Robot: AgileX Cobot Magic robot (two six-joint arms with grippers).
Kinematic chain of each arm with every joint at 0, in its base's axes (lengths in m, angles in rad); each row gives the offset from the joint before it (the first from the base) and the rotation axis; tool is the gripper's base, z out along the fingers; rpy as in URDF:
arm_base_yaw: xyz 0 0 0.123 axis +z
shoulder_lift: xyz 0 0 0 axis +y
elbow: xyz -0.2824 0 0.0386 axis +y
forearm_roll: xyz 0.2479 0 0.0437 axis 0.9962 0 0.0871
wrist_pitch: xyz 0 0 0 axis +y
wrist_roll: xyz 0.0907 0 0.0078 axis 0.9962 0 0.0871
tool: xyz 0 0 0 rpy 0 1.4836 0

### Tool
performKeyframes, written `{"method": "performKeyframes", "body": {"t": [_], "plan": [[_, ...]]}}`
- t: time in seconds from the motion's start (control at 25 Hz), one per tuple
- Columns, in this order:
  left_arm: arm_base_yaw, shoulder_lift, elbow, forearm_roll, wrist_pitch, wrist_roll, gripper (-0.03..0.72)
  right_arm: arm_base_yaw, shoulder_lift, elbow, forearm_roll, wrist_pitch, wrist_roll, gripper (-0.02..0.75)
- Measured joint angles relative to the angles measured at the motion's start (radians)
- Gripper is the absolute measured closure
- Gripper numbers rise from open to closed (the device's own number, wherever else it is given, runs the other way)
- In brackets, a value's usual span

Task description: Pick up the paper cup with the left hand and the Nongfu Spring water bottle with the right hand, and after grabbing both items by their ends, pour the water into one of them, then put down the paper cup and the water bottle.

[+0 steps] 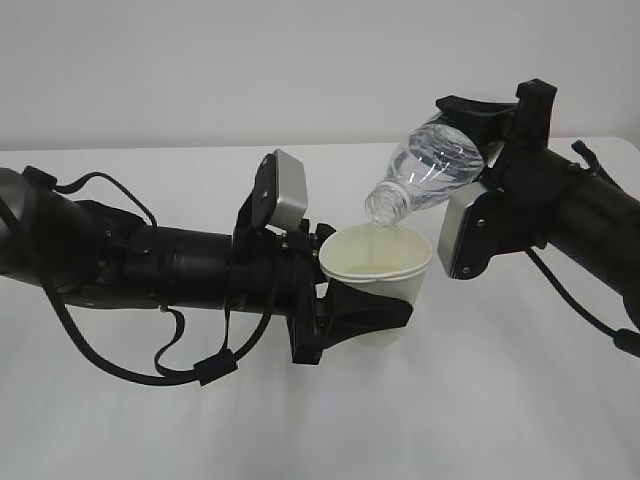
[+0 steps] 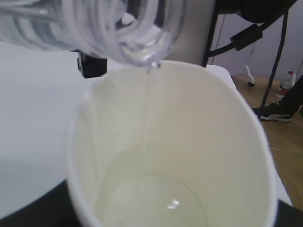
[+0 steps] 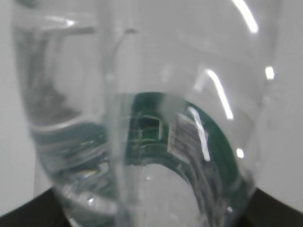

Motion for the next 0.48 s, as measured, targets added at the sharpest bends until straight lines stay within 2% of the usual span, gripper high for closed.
{"method": "performKeyframes", "body": {"t": [0.48], "plan": [[0.0, 0.0, 0.0, -0.002, 0.0, 0.0, 0.265, 0.0, 0.0, 0.0, 0.0, 0.0, 0.0, 0.318]]}}
